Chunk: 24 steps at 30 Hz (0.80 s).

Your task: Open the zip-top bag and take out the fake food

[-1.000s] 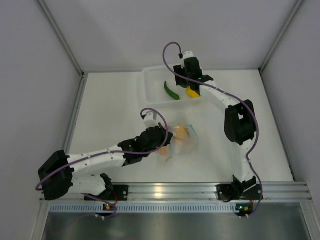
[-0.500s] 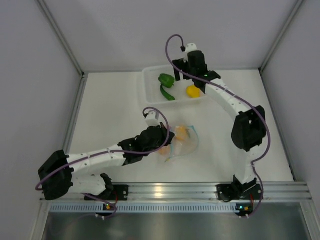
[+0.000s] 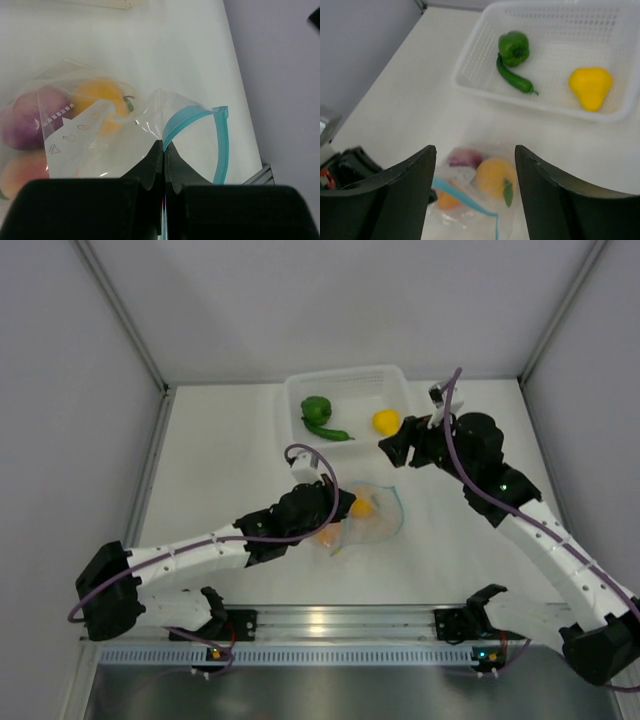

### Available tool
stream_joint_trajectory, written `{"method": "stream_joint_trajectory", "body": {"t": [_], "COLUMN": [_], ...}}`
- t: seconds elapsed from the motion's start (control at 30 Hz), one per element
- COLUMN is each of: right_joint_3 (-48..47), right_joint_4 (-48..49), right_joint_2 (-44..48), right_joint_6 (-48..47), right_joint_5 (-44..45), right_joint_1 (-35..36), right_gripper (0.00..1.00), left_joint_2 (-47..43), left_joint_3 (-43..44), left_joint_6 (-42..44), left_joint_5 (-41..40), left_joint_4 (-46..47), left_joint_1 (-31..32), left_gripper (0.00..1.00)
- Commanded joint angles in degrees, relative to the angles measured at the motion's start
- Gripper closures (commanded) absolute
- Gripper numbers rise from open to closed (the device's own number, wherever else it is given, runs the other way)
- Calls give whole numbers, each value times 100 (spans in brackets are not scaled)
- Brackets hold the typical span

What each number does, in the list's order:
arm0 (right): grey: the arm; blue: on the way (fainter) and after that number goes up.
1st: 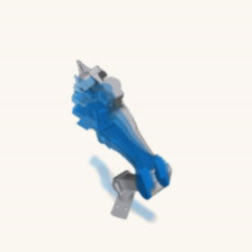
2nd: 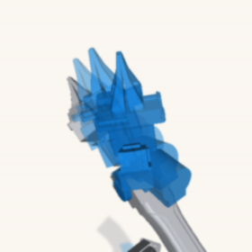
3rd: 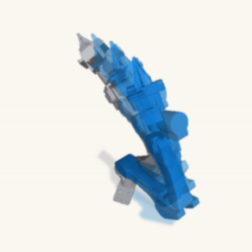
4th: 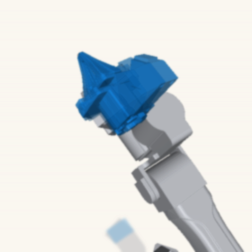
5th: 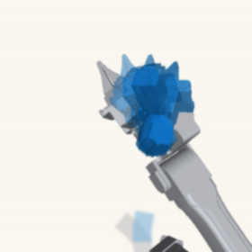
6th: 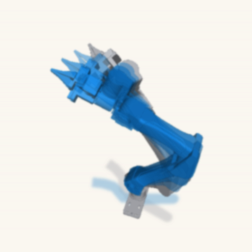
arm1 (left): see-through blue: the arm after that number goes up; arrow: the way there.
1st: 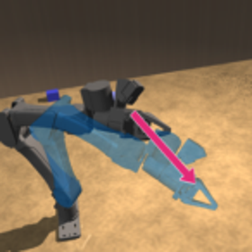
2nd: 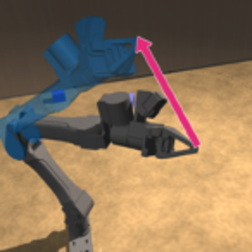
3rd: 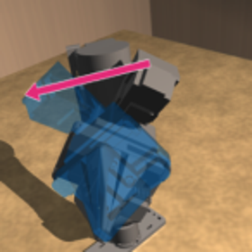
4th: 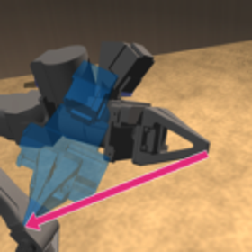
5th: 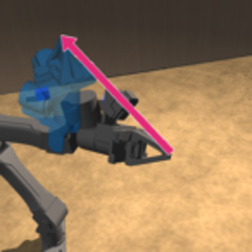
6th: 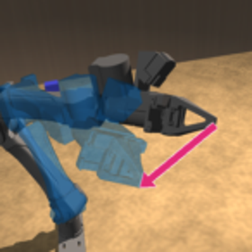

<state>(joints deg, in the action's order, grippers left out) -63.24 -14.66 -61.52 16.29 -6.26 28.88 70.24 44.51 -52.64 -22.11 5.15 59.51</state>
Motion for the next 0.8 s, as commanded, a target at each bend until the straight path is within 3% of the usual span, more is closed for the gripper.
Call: {"method": "stream_joint_trajectory", "body": {"t": [0.0,0.13,0.3,0.77], "right_joint_3": [654,1251,1516,1903], "right_joint_4": [-239,-336,-345,-364], "right_joint_2": [823,1746,2038,870], "right_joint_6": [663,875,1191,1244], "right_joint_5": [-419,-656,-666,203], "right_joint_1": [214,398,487,724], "right_gripper": [39,44,51,56], "left_joint_2": [-89,-2,271,772], "left_joint_3": [365,585,760,884], "left_joint_6": [-132,-299,-571,-1319], "left_joint_5": [-241,-408,-531,-953], "left_joint_4": [162,180,399,927], "left_joint_1": [26,26,44,193], "left_gripper": [100,100,100,100]}}
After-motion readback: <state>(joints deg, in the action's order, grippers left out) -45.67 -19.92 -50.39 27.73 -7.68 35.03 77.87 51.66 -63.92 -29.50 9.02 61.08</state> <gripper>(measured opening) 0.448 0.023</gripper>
